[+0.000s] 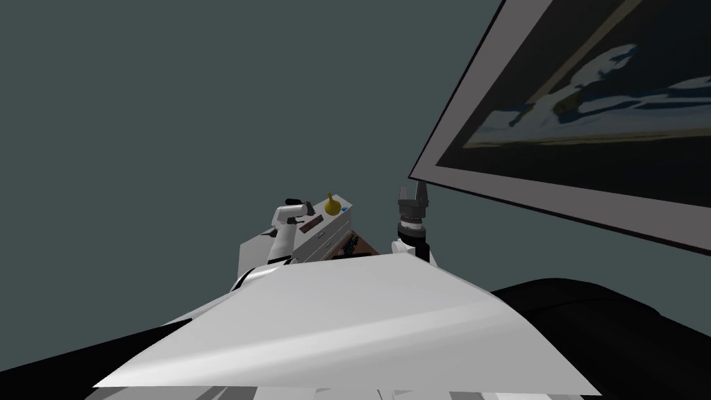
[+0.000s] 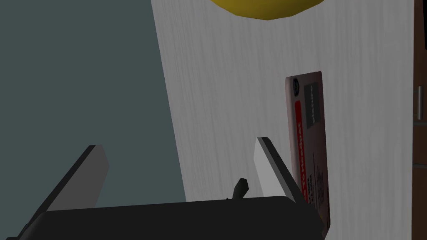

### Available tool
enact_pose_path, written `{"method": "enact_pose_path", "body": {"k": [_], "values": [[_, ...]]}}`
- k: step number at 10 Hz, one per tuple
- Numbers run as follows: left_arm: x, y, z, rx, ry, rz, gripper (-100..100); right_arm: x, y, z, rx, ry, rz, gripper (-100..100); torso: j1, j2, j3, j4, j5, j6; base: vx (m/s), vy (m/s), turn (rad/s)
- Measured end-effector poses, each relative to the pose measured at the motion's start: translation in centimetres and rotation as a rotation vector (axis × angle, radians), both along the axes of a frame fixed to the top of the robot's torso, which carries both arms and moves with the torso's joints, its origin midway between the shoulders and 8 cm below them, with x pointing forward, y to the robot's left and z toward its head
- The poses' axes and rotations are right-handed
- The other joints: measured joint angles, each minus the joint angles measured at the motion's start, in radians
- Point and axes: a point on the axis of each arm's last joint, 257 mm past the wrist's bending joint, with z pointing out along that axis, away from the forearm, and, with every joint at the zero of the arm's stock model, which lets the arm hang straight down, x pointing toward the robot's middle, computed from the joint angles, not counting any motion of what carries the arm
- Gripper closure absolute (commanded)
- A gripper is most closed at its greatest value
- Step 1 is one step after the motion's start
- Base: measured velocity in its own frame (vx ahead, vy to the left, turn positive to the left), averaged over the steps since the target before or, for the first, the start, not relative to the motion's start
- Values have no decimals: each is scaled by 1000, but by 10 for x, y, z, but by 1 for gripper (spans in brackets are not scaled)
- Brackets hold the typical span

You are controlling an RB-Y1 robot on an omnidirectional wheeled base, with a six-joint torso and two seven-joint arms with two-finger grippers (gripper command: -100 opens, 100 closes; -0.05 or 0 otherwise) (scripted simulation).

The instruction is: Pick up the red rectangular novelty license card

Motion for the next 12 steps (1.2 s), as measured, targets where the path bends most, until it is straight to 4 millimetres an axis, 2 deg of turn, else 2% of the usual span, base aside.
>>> {"method": "enact_pose_path", "body": {"k": [7,12], "values": [[-22,0,-35,-69,216,41,-100,0,0,0,0,0,0,0,0,0,0,0,0,0,32,-26,44],[-47,3,-55,-114,390,78,-100,0,0,0,0,0,0,0,1,0,0,0,0,0,33,-21,42]]}}
